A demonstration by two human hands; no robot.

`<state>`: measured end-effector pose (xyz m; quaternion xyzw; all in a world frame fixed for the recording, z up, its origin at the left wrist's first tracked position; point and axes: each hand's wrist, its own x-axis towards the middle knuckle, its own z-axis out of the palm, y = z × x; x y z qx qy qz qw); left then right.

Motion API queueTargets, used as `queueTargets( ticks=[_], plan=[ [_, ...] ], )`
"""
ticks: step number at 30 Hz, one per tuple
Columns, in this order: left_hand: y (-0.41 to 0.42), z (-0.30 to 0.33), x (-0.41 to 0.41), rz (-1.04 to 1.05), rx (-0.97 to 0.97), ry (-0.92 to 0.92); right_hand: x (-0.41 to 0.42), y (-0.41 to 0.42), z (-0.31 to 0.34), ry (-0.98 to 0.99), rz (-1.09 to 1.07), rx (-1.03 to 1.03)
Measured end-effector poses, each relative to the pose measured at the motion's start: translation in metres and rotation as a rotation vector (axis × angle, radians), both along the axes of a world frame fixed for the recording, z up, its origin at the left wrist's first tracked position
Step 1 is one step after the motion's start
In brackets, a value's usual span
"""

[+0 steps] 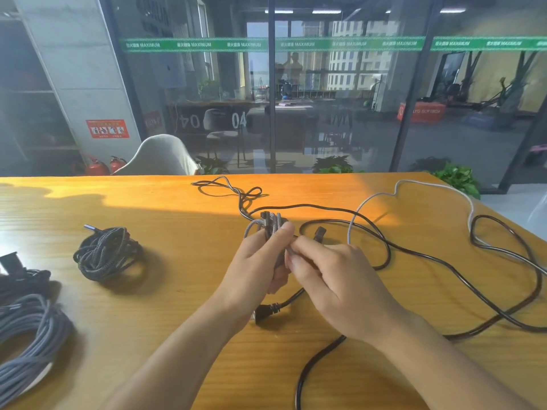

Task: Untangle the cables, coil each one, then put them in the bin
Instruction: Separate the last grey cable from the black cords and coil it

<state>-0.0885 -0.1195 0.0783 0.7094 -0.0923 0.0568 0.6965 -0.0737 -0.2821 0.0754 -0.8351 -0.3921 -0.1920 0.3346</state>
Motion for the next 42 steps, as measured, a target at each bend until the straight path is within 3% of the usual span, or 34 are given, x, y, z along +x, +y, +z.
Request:
queueTargets(
  ticks=[4,7,10,14,18,25,35,42],
  plan=[
    [0.003,-0.001,0.003,0.101,-0.023,-0.007,0.000,0.000,0.001,0.017,-0.028,-0.044],
    [0.006,0.001,0.005,0.135,-0.047,-0.042,-0.001,0.003,0.002,0.341,0.099,0.058],
    [0.012,0.003,0.007,0.126,-0.199,-0.045,0.001,0.006,0.001,0.743,0.275,0.151],
    [0.016,0.003,0.006,0.074,-0.307,-0.056,-0.003,0.015,-0.012,0.923,0.465,0.068],
    [0.014,0.010,0.000,-0.068,-0.353,-0.053,-0.002,0.017,-0.015,0.902,0.453,-0.089],
    [0.022,0.016,-0.005,-0.405,-0.366,0.045,0.012,0.006,-0.013,0.656,0.272,-0.311],
    [0.030,0.020,-0.009,-0.455,-0.168,0.149,0.061,-0.055,-0.003,0.249,-0.124,-0.355],
    [0.034,0.021,-0.009,-0.474,-0.033,0.172,0.073,-0.083,0.005,0.032,-0.377,-0.142]
  ],
)
